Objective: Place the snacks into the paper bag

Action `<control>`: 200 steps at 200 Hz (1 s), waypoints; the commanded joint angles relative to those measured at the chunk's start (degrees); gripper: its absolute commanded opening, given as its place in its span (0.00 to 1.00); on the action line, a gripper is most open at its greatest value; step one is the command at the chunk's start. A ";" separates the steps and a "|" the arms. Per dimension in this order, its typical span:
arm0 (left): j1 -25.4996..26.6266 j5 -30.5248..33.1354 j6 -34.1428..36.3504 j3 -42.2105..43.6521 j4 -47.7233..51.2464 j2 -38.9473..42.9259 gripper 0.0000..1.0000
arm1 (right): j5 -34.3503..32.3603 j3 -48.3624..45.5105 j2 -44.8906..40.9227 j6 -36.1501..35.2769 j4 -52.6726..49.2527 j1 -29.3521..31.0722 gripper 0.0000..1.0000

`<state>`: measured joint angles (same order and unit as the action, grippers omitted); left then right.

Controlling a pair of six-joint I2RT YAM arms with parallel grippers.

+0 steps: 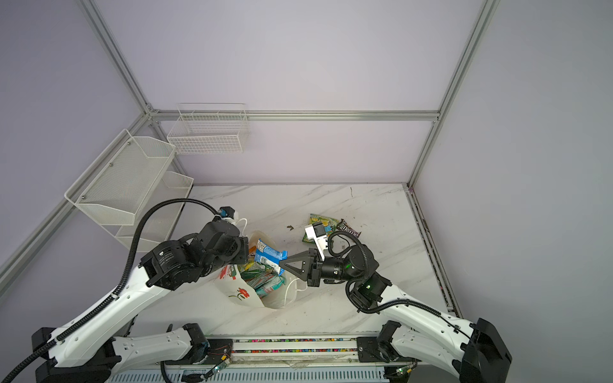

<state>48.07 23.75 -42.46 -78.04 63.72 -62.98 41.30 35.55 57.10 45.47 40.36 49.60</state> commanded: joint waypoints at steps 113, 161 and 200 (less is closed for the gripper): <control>0.01 0.42 -0.38 -0.78 -4.64 2.00 0.00 | -5.74 4.90 4.45 -3.10 -1.76 3.19 0.00; -0.02 0.38 -0.43 -0.66 -4.68 1.98 0.00 | -7.26 4.88 5.14 -2.53 -0.73 3.39 0.00; 0.00 0.34 -0.52 -0.47 -4.68 2.07 0.00 | -7.81 4.90 5.75 -1.97 0.46 3.64 0.00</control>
<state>48.07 23.73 -42.46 -78.04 63.79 -62.85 34.35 38.81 62.72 43.11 37.85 52.75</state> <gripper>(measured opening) 0.047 0.047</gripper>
